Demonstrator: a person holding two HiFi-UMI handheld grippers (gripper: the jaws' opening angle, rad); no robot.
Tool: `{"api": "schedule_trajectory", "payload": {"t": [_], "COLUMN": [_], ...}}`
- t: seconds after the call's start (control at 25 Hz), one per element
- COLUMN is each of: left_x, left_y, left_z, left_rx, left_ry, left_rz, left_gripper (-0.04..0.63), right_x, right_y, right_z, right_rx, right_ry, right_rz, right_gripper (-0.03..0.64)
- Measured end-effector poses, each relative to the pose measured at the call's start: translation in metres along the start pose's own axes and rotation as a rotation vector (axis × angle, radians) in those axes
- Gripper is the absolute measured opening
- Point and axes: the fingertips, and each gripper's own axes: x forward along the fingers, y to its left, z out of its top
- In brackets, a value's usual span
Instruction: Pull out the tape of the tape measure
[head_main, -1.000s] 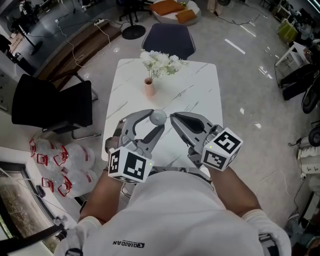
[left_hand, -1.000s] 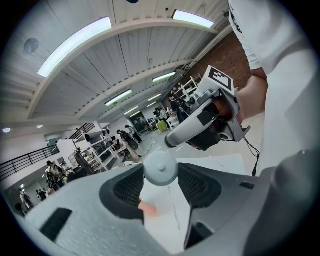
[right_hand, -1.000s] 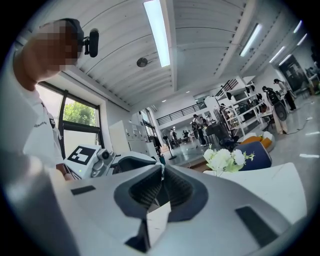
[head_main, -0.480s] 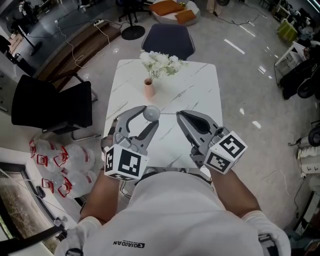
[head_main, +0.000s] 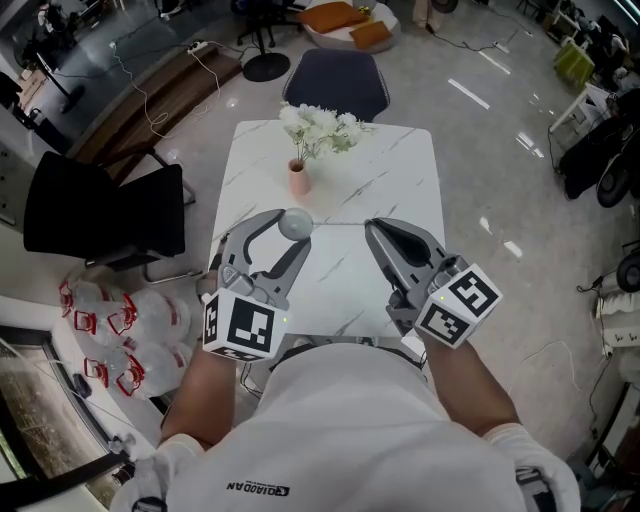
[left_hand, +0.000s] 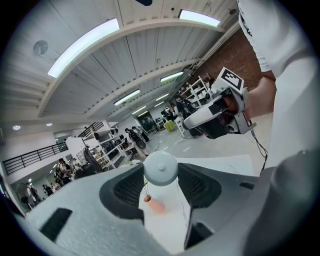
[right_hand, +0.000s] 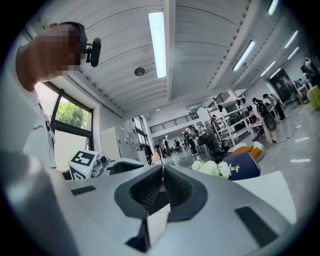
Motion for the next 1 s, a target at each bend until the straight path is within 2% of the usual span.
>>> {"api": "schedule_trajectory", "payload": {"t": [0.32,1.0], "left_x": [-0.004,-0.012], "left_y": [0.013,0.031], "left_z": [-0.011,-0.017], "left_rx": [-0.016,-0.041], "left_ry": [0.027,0.038], "left_rz": [0.039,0.08], "left_gripper": [0.222,0.222], "right_x": [-0.008,-0.025], "right_y": [-0.012,-0.037], "right_z": [0.004,0.015], "right_rx": [-0.046,-0.043], "right_ry": [-0.011,-0.039], "right_rz": [-0.054,-0.129], "right_gripper": [0.017,0.017]}}
